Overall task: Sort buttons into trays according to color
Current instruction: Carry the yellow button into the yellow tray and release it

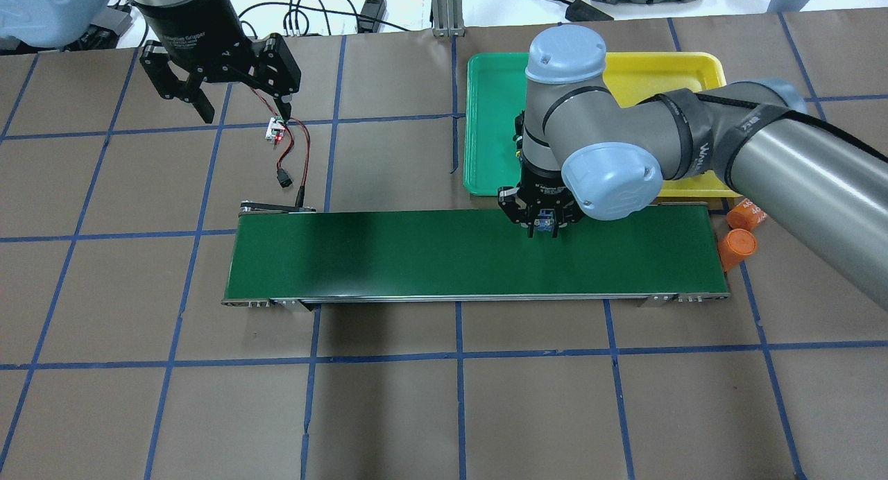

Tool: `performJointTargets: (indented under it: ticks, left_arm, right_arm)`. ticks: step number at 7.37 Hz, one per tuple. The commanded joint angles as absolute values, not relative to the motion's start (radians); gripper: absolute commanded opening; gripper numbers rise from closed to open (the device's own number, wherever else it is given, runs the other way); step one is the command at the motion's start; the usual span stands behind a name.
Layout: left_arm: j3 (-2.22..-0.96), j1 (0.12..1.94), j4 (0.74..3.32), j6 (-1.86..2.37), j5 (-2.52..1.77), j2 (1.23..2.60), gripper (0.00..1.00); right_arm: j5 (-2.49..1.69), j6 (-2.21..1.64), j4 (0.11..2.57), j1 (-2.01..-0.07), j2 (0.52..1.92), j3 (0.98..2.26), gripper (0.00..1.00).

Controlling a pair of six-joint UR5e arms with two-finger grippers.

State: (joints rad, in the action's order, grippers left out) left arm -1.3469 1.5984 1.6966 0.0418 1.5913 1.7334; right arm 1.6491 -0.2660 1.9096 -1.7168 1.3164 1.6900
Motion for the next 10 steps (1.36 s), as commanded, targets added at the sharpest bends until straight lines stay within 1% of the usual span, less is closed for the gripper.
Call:
performJointTargets:
  ticks: [1, 2, 4, 6, 7, 8, 9, 10]
  left_arm:
    - [-1.347, 1.598, 1.697, 0.043, 1.591, 1.733, 1.00]
    - [-1.347, 1.598, 1.697, 0.043, 1.594, 1.733, 1.00]
    - [-1.348, 1.598, 1.697, 0.043, 1.594, 1.736, 1.00]
    - [-1.348, 1.598, 1.697, 0.043, 1.592, 1.735, 1.00]
    - [-1.348, 1.598, 1.697, 0.043, 1.592, 1.735, 1.00]
    - [-1.348, 1.598, 1.697, 0.043, 1.592, 1.735, 1.00]
    - [-1.348, 1.598, 1.697, 0.048, 1.592, 1.736, 1.00]
    - [-1.348, 1.598, 1.697, 0.048, 1.592, 1.736, 1.00]
  right_arm:
    - [1.661, -0.157, 2.002, -1.575, 1.296, 1.664, 0.00]
    - [1.661, -0.076, 2.032, -1.525, 1.269, 1.663, 0.00]
    - [1.686, -0.060, 2.124, -1.500, 1.189, 1.661, 0.00]
    - [1.738, 0.023, 2.137, -1.445, 1.149, 1.661, 0.00]
    - [1.738, 0.025, 2.138, -1.437, 1.149, 1.661, 0.09]
    - [1.738, 0.026, 2.140, -1.437, 1.144, 1.663, 0.59]
    - [1.736, 0.025, 2.147, -1.437, 1.140, 1.663, 0.85]
    - [1.736, 0.026, 2.158, -1.437, 1.141, 1.663, 0.96]
